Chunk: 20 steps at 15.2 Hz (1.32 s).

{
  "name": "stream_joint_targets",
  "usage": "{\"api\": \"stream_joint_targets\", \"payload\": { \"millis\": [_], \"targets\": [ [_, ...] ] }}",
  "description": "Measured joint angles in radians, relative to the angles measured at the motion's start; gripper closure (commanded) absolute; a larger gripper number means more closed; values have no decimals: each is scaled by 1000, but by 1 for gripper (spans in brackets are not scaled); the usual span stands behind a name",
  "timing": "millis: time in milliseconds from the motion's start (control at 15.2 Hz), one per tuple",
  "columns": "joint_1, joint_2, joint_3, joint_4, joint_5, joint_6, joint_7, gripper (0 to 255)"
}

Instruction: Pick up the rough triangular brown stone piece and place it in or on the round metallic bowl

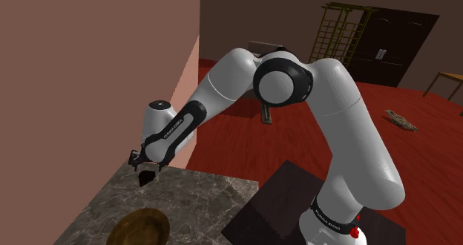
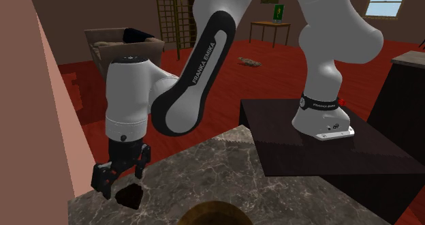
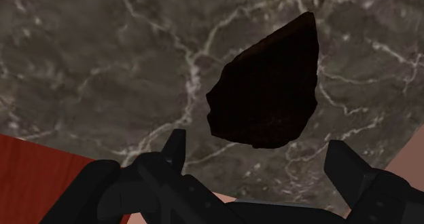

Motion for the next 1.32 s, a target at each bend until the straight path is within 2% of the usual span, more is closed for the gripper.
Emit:
{"api": "stream_joint_targets", "payload": {
  "millis": [264, 330, 924, 990, 1056, 1122, 1320],
  "targets": [
    [0, 2, 0, 2, 0, 0, 0, 0],
    [0, 2, 0, 2, 0, 0, 0, 255],
    [0, -1, 0, -2, 0, 1, 0, 255],
    [0, -1, 0, -2, 0, 1, 0, 0],
    [1, -3, 1, 0, 0, 2, 0, 0],
    [-7, -1, 11, 26, 24, -46, 23, 0],
    [-44, 39, 51, 216, 156, -380, 183, 0]
  ]
}}
